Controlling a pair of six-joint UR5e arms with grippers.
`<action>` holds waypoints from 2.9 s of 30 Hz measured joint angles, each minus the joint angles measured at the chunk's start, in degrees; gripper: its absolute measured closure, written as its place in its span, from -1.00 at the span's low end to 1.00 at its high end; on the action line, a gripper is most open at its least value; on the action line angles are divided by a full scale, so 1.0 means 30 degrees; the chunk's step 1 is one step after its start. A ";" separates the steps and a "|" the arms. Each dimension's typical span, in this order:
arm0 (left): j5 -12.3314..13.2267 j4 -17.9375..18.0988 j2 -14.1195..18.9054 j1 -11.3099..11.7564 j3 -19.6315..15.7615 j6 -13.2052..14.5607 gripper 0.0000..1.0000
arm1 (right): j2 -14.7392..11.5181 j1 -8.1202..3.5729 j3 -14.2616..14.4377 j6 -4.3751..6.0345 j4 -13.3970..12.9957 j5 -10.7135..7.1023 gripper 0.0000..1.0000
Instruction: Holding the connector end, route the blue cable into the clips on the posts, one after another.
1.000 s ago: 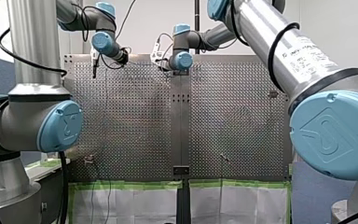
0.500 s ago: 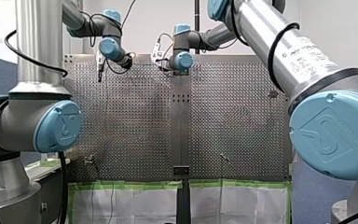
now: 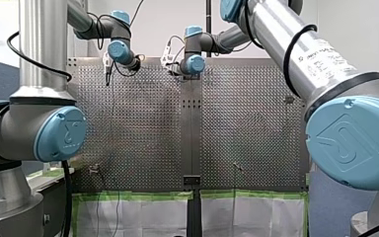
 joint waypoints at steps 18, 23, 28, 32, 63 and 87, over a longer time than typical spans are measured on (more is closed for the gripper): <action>-0.0618 0.0939 -0.0068 -0.0003 0.0001 -0.0546 0.84 | -0.0008 -0.0047 0.0003 0.0018 0.0054 -0.0073 1.00; -0.0722 0.0926 -0.0425 -0.0027 -0.0002 -0.0573 1.00 | -0.0001 -0.0053 0.0006 0.0019 0.0079 -0.0078 1.00; -0.0722 0.0843 -0.0776 -0.0103 -0.0002 -0.0584 1.00 | -0.0005 -0.0091 0.0001 0.0017 0.0102 -0.0078 1.00; -0.0774 0.0834 -0.0818 -0.0124 0.0003 -0.0608 1.00 | -0.0002 -0.0135 0.0020 0.0018 0.0111 -0.0079 1.00; -0.1785 0.0653 -0.2603 -0.1944 -0.0010 -0.0594 1.00 | 0.0043 -0.0700 0.3797 -0.0136 -0.0033 0.0075 1.00; -0.3126 0.0898 -0.5453 -0.3748 -0.0046 -0.0196 1.00 | 0.0306 -0.1295 0.6761 -0.0718 -0.1330 0.0827 1.00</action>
